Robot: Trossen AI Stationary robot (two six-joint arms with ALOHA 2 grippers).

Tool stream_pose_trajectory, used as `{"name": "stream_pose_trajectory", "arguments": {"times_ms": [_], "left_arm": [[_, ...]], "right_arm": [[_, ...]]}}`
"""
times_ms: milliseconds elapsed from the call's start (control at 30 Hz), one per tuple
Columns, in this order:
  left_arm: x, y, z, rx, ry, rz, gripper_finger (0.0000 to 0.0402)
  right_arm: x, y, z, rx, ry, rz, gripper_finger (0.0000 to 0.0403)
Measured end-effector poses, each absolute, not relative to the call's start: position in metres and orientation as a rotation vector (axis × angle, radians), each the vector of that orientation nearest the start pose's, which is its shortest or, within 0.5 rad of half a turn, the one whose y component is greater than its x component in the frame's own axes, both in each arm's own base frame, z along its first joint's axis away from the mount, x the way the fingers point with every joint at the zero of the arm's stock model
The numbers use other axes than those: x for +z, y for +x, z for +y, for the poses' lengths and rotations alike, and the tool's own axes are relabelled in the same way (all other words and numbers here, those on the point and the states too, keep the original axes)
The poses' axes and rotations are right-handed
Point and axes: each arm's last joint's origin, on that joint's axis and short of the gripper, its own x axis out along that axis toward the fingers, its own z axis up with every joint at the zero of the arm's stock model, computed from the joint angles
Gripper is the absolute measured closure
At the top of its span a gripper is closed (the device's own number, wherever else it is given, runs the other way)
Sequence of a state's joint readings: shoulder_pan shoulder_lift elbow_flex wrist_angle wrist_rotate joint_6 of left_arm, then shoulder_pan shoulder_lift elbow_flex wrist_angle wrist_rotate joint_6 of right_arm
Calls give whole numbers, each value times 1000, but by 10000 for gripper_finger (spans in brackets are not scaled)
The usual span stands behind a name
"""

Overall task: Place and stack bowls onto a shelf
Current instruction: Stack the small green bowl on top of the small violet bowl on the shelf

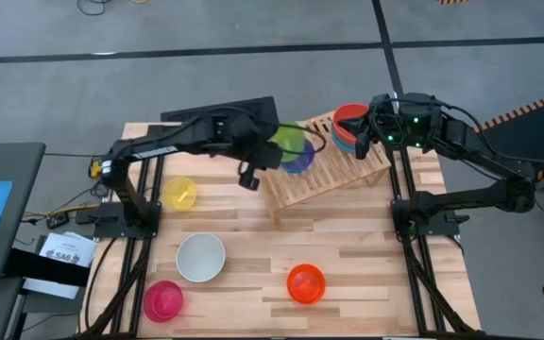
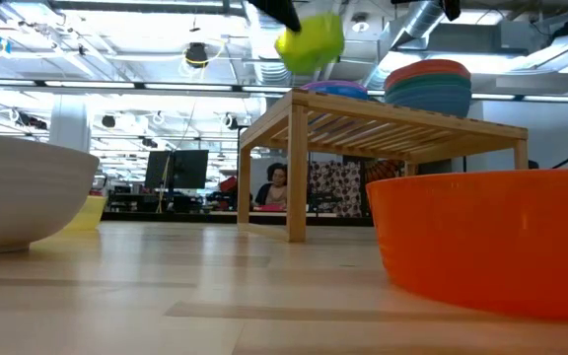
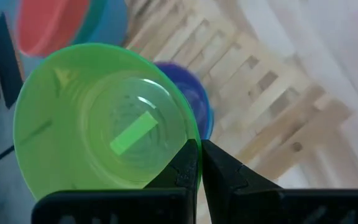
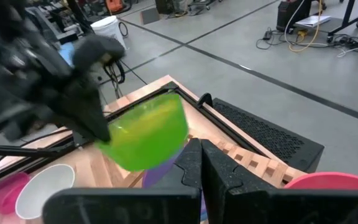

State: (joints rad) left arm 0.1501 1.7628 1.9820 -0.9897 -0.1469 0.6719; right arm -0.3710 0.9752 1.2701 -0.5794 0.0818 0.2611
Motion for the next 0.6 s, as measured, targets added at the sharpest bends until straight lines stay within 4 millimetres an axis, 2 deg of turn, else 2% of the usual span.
{"name": "stream_pose_trajectory", "arguments": {"times_ms": [167, 267, 600], "left_arm": [[389, 380, 65, -7, 640, 854, 401], [388, 387, 67, 1, 650, 816, 401], [375, 389, 75, -43, 677, 833, 401]], "right_arm": [[424, 168, -68, -485, 297, 224, 381], [424, 168, -68, -485, 297, 224, 381], [424, 168, -68, -486, 297, 223, 381]]}}
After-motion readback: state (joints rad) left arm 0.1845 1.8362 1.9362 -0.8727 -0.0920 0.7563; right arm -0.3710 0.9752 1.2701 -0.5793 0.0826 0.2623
